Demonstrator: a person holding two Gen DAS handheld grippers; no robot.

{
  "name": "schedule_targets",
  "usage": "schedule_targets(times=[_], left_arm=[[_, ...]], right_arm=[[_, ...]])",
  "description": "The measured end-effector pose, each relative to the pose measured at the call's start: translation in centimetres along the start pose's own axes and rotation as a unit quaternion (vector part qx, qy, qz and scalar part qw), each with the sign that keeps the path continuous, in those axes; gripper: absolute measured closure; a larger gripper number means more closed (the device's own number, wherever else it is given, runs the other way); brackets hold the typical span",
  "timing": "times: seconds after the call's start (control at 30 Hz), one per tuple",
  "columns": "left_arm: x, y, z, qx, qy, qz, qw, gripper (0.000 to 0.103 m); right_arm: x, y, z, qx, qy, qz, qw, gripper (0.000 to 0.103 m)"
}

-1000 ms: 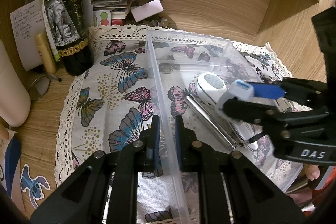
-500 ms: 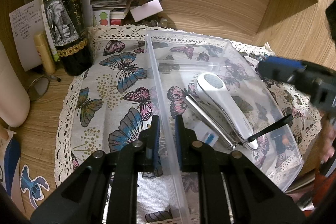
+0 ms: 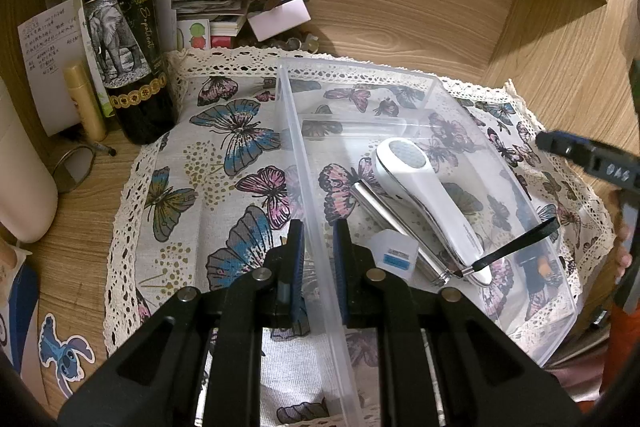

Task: Organize rigid objects
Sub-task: 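Grasp the small black item with the right gripper, then lower the small black item into the box and open the right gripper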

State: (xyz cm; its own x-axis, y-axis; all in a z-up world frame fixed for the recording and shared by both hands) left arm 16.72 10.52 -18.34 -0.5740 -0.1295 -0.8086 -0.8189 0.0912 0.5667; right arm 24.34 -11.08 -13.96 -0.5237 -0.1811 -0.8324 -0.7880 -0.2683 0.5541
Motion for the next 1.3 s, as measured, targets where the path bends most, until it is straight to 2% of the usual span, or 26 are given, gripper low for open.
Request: schedule_targets(times=[0.1,0.37,0.43,0.47,0.5,0.53,0.73,0.97,1.3], left_arm=[[0.1,0.0,0.1,-0.001,-0.001,0.001,1.0000,0.089],[0.2,0.0,0.2,-0.001,-0.001,0.002,1.0000,0.090],[0.1,0.0,0.2,-0.001,-0.001,0.003,1.0000,0.090],[0.1,0.0,0.2,-0.001,-0.002,0.003,1.0000,0.090],[0.2,0.0,0.2,-0.001,-0.002,0.003,1.0000,0.090],[0.2,0.0,0.2,-0.001,-0.002,0.003,1.0000,0.090],[0.2,0.0,0.2,0.000,-0.001,0.003,1.0000,0.089],[0.2,0.0,0.2,0.000,0.000,0.003,1.0000,0.089],[0.2,0.0,0.2,0.000,-0.001,0.004,1.0000,0.089]], right_arm=[[1.6,-1.0,-1.8,0.023,-0.005,0.020,1.000,0.049],[6.9,-3.7,-4.5,0.029,-0.042,0.097,0.994,0.049],[7.9,-4.2,-4.8,0.029,-0.048,0.109,0.992,0.056],[7.9,-4.2,-4.9,0.032,-0.044,0.101,0.993,0.062],[7.9,-4.0,-4.8,0.033,-0.037,0.098,0.994,0.074],[7.9,-3.9,-4.7,0.030,-0.035,0.098,0.994,0.080],[7.0,-3.5,-4.0,0.021,-0.033,0.084,0.996,0.080],[3.6,-2.2,-1.8,-0.003,-0.028,0.041,0.999,0.080],[-1.8,-0.1,4.3,-0.068,-0.008,-0.029,0.997,0.079]])
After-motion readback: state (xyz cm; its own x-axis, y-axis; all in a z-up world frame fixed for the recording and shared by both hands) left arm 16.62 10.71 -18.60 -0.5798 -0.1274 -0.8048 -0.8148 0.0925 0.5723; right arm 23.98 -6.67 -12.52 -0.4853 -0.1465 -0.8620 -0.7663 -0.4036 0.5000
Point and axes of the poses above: each gripper's, at about its wrist camera, not at the fingertips, and y roughly against the way its jaws point, z to its left, x to its underside, the point moved 10 cm from there along -y, roughly the way its jaws point, and after that the axes turned 12 degrees about -z, right-handed, at the moved point
